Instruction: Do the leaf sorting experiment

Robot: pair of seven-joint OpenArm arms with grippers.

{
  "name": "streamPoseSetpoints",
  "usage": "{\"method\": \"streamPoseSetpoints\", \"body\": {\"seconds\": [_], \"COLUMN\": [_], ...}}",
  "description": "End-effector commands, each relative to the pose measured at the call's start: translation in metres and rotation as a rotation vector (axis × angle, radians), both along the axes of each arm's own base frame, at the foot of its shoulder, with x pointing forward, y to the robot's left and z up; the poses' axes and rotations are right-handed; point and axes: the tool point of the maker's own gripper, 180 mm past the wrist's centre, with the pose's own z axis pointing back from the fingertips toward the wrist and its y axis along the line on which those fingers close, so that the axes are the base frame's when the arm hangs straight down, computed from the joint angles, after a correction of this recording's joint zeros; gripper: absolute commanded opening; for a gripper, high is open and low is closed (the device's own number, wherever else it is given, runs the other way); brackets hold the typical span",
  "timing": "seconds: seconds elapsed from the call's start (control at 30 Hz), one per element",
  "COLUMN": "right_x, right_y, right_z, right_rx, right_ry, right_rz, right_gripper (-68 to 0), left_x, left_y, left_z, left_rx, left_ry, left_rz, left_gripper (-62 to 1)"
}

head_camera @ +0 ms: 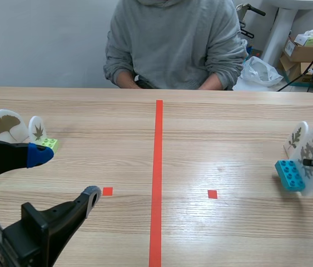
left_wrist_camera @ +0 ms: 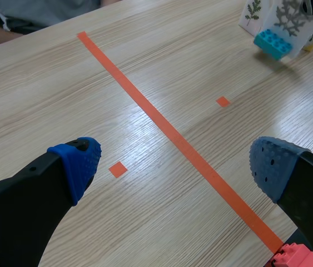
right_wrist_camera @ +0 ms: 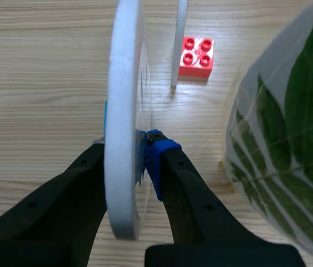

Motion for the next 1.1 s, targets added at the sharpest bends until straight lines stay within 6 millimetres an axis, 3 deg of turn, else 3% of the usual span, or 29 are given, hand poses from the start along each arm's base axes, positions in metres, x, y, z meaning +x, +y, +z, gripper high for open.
{"method": "streamPoseSetpoints", "body": {"seconds": [0.0,0.43,0.5,0.67,0.73,0.8,0.9,1.07], "right_x": [0.005,0.003,0.003,0.002,0.002,0.0,-0.002,-0.002], "right_y": [-0.001,-0.003,-0.003,-0.002,-0.001,-0.001,0.005,0.021], "right_z": [0.002,-0.003,-0.004,-0.004,-0.004,-0.005,-0.004,0.021], "right_rx": [0.003,0.008,0.009,0.009,0.012,0.011,0.002,-0.031], "right_ry": [-0.019,-0.013,-0.011,-0.002,-0.002,0.01,0.043,0.041], "right_rz": [-0.001,-0.008,-0.008,0.002,0.005,0.01,0.056,0.147], "right_gripper": [-66.0,-64.5,-57.2,-23.9,-13.9,-10.0,-9.8,-9.8], "left_x": [0.003,0.003,0.003,0.003,0.003,0.003,0.003,0.003], "left_y": [-0.004,-0.004,-0.004,-0.004,-0.004,-0.004,-0.004,-0.004], "left_z": [0.012,0.012,0.012,0.012,0.012,0.012,0.012,0.012], "left_rx": [-0.029,-0.029,-0.029,-0.029,-0.029,-0.029,-0.028,-0.028], "left_ry": [-0.033,-0.032,-0.032,-0.032,-0.032,-0.032,-0.031,-0.031], "left_rz": [-0.001,-0.001,-0.001,-0.001,-0.001,-0.001,-0.001,-0.001], "left_gripper": [-3.7,-3.7,-3.7,-3.7,-3.7,-3.7,-3.7,-3.7]}}
